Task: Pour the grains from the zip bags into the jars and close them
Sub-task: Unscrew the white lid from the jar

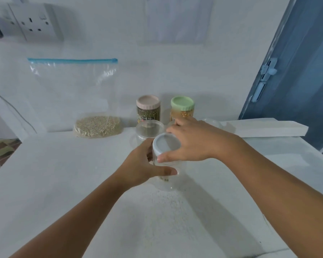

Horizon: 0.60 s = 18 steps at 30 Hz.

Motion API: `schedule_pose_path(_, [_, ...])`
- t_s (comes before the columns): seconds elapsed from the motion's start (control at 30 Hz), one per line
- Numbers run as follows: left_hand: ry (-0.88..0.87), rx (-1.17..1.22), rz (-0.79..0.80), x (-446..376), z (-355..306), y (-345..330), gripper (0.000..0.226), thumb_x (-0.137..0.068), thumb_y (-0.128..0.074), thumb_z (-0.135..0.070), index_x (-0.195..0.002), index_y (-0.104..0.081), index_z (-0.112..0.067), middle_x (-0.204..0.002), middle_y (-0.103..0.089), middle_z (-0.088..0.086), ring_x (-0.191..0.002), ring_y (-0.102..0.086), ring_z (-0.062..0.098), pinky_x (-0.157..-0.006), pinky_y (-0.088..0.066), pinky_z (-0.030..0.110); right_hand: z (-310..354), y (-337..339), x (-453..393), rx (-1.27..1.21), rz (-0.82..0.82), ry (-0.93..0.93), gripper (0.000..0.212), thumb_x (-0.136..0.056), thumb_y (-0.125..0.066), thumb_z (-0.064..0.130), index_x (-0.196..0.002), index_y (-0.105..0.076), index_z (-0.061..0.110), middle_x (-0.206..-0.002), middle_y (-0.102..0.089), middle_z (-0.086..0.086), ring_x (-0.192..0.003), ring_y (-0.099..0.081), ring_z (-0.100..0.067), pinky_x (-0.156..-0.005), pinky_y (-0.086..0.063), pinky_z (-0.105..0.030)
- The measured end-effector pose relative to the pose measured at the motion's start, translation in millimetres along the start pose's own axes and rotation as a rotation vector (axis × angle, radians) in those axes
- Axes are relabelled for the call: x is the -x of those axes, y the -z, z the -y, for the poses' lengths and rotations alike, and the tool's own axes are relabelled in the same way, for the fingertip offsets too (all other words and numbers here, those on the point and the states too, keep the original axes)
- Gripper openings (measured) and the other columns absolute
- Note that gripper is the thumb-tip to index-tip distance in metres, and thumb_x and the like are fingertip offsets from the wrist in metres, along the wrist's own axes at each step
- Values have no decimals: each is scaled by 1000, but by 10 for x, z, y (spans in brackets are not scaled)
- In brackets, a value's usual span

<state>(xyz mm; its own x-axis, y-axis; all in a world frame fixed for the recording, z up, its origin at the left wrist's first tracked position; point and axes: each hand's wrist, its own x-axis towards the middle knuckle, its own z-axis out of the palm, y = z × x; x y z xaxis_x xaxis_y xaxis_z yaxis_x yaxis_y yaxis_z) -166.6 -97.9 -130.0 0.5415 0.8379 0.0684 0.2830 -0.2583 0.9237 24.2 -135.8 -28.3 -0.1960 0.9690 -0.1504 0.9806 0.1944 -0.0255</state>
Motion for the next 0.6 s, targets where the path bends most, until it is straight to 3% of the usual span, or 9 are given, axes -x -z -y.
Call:
schedule_pose_path(0.1, [-1, -23, 10, -6, -31, -18, 83, -63, -101, -27, -133, -58, -38, -119, -72, -18, -111, -69, 5, -100, -57, 35, -42, 15, 8, -79, 44, 87, 88, -83, -65, 73, -156, -37, 34, -150, -34, 11, -143, -29, -16, -112, -41, -44])
schedule_pose_path(0.2, [16, -31, 2, -15, -21, -43, 85, -63, -101, -28, -135, -57, -39, -121, -72, -17, -113, -69, 5, -102, -56, 36, -107, 116, 60, -142, 146, 109, 97, -87, -67, 64, -165, -16, 35, -164, -16, 18, -153, -13, -12, -117, -35, -37])
schedule_pose_path(0.27, [14, -30, -3, -15, -21, -50, 86, -63, -101, -28, -136, -57, -40, -121, -73, -16, -113, -69, 7, -101, -57, 36, -85, 113, 66, -110, 100, 32, 96, -84, -55, 83, -160, -29, 31, -164, -23, 7, -150, -23, -19, -113, -39, -42])
schedule_pose_path(0.33, [16, -35, -2, -5, -20, -55, 86, -63, -101, -30, -136, -56, -40, -121, -73, -16, -113, -70, 7, -99, -59, 36, -21, 53, 55, 82, -20, -36, 98, -74, -40, 99, -136, -50, 24, -148, -46, -2, -130, -46, -24, -97, -46, -45])
schedule_pose_path(0.4, [20, -50, -7, 7, -26, -64, 87, -63, -101, -31, -137, -55, -41, -120, -73, -17, -112, -70, 5, -97, -59, 33, -1, 11, 40, 87, -44, -13, 90, -76, -45, 95, -130, -53, 23, -136, -53, 3, -114, -53, -19, -85, -47, -41])
schedule_pose_path(0.43, [22, -53, -8, 12, -41, -71, 87, -63, -101, -32, -137, -55, -41, -120, -72, -18, -112, -69, 4, -97, -58, 31, -15, 38, 50, 29, -1, 24, 84, -81, -53, 87, -138, -50, 25, -140, -49, 6, -119, -51, -17, -88, -47, -39])
schedule_pose_path(0.5, [25, -59, -8, 11, -51, -73, 88, -63, -101, -33, -137, -55, -40, -120, -72, -20, -113, -68, 1, -97, -56, 28, -66, 146, 51, -48, 115, 103, 90, -85, -64, 70, -159, -29, 32, -158, -32, 9, -143, -35, -17, -108, -43, -42])
schedule_pose_path(0.57, [33, -63, 0, 14, -62, -55, 88, -63, -101, -33, -137, -55, -40, -120, -72, -21, -112, -68, 0, -95, -56, 26, -58, 195, 66, -79, 164, 107, 104, -84, -64, 75, -165, -13, 34, -167, -17, 12, -154, -17, -17, -120, -34, -48])
schedule_pose_path(0.6, [33, -66, 2, 14, -72, -46, 87, -63, -100, -33, -137, -55, -40, -119, -72, -20, -111, -68, 0, -92, -56, 25, -41, 179, 58, -61, 148, 77, 106, -81, -59, 83, -164, -17, 33, -167, -17, 9, -155, -16, -18, -119, -34, -49])
